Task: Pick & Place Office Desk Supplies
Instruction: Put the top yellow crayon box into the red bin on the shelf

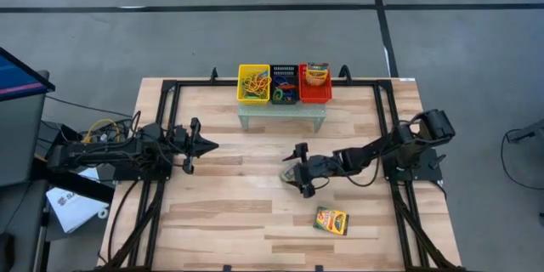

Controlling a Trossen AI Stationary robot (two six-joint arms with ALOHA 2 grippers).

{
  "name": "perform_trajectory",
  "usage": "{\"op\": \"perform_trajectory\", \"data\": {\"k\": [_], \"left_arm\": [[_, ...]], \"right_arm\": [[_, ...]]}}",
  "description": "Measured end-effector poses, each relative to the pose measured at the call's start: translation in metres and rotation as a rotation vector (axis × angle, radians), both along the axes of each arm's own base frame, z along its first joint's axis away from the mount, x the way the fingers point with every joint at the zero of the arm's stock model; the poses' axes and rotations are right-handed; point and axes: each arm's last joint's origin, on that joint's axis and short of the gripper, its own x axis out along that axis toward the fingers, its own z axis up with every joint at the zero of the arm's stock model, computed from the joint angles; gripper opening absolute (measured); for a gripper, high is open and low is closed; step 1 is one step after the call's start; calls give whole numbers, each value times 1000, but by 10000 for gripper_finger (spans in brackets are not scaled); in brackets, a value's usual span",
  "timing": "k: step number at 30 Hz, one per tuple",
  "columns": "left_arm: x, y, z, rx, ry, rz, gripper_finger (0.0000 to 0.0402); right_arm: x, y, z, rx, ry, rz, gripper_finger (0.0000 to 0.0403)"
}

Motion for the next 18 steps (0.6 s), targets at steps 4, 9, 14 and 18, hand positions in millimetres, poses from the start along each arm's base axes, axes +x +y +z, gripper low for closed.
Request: {"op": "perform_trajectory", "data": {"k": [4,9,14,18], "left_arm": [[0,0,0,0,0,0,0],[0,0,0,0,0,0,0],[0,0,0,0,0,0,0],[0,0,0,0,-1,0,0]], "right_arm": [[-1,0,-2,-27,123,2,371],[7,3,9,-52,204,16,368],[15,8,30,-89,310,39,352],[18,9,46,-95,391,32,321]]}}
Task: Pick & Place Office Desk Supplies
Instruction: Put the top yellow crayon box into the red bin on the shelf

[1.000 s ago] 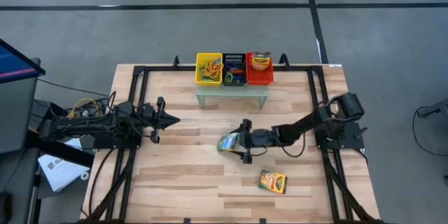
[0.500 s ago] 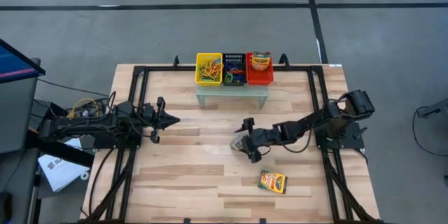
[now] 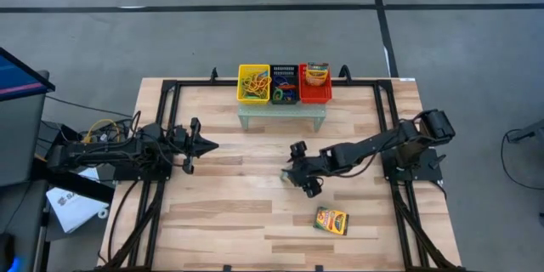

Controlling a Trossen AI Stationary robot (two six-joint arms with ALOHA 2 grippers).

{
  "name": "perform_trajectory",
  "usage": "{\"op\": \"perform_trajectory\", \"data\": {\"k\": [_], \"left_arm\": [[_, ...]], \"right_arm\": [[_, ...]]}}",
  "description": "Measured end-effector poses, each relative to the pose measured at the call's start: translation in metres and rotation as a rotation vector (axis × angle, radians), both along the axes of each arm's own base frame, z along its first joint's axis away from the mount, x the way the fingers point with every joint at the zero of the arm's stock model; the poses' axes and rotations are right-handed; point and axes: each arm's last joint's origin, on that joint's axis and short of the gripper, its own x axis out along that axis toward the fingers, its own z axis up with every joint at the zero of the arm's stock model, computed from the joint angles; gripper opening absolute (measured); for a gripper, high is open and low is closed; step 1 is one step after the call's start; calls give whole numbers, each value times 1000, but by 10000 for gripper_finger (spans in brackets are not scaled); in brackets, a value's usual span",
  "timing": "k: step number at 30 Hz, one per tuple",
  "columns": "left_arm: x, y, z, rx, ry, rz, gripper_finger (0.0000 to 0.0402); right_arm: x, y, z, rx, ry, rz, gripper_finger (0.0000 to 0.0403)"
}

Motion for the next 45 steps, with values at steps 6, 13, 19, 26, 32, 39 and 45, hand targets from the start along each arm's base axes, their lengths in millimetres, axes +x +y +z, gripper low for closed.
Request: {"op": "perform_trajectory", "data": {"k": [6,13,19,26,32,39,45], "left_arm": [[0,0,0,0,0,0,0],[0,0,0,0,0,0,0],[0,0,0,0,0,0,0],[0,0,0,0,0,0,0],[0,0,0,0,0,0,0],[0,0,0,0,0,0,0],[0,0,0,0,1,0,0]], "right_arm": [[4,2,12,24,28,23,269],[1,2,8,30,76,31,220],[1,2,9,35,68,25,159],[0,1,11,34,65,24,95],[-9,-4,42,58,-36,19,92],[-51,-42,115,18,-276,-131,98],[-94,-85,177,-90,-535,-300,97]]}}
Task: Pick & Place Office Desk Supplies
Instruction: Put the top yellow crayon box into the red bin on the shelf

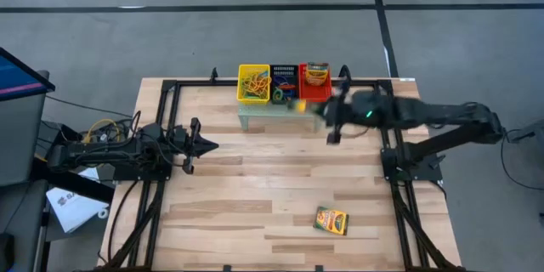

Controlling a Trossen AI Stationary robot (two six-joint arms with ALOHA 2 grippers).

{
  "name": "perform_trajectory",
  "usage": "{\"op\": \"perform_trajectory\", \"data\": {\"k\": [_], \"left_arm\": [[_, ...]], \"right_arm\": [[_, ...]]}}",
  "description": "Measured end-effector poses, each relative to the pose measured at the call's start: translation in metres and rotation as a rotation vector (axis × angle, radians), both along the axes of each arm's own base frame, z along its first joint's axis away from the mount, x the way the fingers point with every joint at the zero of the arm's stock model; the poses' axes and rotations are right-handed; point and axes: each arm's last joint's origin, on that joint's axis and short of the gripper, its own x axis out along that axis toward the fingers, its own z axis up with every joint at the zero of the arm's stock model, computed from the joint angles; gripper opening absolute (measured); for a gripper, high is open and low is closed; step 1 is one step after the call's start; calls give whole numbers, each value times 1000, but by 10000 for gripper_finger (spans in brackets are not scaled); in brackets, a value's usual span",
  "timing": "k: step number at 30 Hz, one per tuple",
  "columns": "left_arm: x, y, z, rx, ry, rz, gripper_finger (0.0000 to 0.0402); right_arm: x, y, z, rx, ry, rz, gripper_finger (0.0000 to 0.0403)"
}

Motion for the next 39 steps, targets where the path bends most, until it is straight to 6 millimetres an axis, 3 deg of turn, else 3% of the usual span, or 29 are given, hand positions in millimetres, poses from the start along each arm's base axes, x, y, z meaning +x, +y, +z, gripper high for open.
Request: {"op": "perform_trajectory", "data": {"k": [4,8,19,26,32,39], "left_arm": [[0,0,0,0,-1,0,0],[0,0,0,0,0,0,0],[0,0,0,0,0,0,0],[0,0,0,0,-1,0,0],[0,0,0,0,0,0,0],[0,0,0,0,0,-1,0]], "right_arm": [[-18,-33,29,-4,-35,-146,97],[-21,-59,40,20,40,-148,97],[15,-112,28,32,337,-175,97],[33,-124,18,99,458,-157,97],[36,-132,2,156,573,-167,97],[37,-144,-2,161,563,-198,97]]}}
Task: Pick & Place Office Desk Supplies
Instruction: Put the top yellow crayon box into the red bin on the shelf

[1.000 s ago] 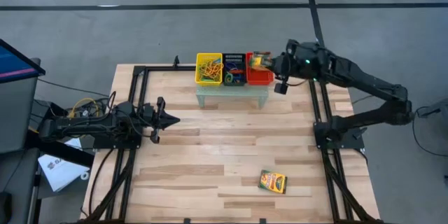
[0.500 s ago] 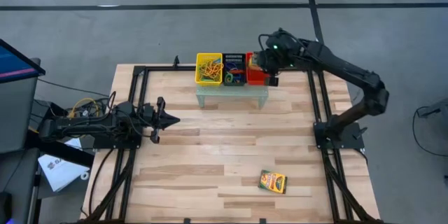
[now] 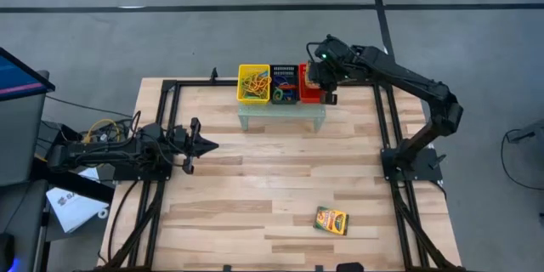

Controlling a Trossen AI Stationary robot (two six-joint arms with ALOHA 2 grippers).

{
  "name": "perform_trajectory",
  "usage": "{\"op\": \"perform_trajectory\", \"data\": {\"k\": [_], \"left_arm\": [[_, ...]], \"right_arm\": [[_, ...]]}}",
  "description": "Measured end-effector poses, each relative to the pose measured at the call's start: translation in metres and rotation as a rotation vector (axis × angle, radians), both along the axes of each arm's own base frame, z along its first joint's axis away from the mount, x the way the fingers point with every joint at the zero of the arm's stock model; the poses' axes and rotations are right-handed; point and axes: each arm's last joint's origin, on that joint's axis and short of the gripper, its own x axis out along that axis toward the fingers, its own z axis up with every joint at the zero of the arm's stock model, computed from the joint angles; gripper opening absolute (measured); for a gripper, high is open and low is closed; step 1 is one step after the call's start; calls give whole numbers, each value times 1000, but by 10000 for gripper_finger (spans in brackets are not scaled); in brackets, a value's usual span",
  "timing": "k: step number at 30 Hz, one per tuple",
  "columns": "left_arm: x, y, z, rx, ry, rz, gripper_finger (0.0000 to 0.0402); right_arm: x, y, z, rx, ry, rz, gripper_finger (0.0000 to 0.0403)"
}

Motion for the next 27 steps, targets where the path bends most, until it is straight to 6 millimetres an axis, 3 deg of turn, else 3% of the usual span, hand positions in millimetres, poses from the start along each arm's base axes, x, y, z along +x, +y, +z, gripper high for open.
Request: {"op": "perform_trajectory", "data": {"k": [27], "left_arm": [[0,0,0,0,-1,0,0]], "right_arm": [[-1,-11,-13,59,3,-17,115]]}}
